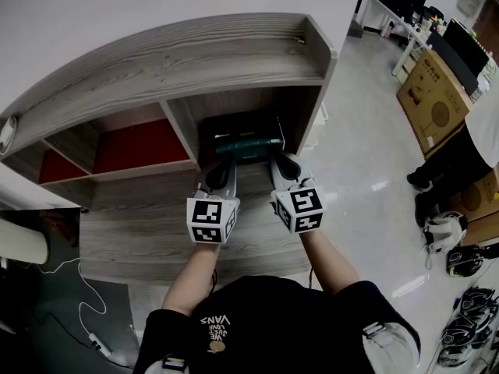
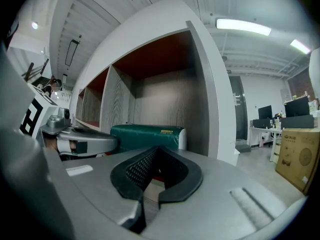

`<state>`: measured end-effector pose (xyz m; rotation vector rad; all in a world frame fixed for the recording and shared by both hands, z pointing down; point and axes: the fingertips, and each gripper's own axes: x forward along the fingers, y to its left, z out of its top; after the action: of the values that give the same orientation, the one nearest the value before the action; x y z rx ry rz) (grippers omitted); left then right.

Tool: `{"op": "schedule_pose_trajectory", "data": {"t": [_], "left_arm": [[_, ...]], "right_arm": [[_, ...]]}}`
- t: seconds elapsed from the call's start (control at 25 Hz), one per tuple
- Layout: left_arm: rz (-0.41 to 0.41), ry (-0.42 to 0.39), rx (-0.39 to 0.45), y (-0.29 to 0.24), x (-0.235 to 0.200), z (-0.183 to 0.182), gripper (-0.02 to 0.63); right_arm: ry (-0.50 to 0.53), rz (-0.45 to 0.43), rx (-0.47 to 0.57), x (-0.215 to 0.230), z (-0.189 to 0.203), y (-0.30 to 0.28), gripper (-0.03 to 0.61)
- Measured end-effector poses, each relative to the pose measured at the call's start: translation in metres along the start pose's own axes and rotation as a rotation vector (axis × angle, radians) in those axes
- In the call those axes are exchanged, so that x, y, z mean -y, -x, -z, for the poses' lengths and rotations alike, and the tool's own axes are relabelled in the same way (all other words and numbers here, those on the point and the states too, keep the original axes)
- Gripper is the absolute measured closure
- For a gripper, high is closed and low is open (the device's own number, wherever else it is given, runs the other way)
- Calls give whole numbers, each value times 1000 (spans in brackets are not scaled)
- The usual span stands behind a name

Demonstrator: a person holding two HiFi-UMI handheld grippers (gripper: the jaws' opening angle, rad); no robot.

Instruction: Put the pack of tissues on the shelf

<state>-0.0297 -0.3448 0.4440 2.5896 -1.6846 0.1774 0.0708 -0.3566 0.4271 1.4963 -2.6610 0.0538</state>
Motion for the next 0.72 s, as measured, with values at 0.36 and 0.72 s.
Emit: {"op": "schedule_pose_trajectory", "data": {"t": [0.36, 0.72], "left_arm": [[2, 1, -21, -9, -11, 1, 561], [30, -1, -29, -7, -12, 3, 561]], "right_arm": [[9, -2, -16, -2, 1, -11, 572], [9, 20, -21, -2, 0, -9, 572]]}}
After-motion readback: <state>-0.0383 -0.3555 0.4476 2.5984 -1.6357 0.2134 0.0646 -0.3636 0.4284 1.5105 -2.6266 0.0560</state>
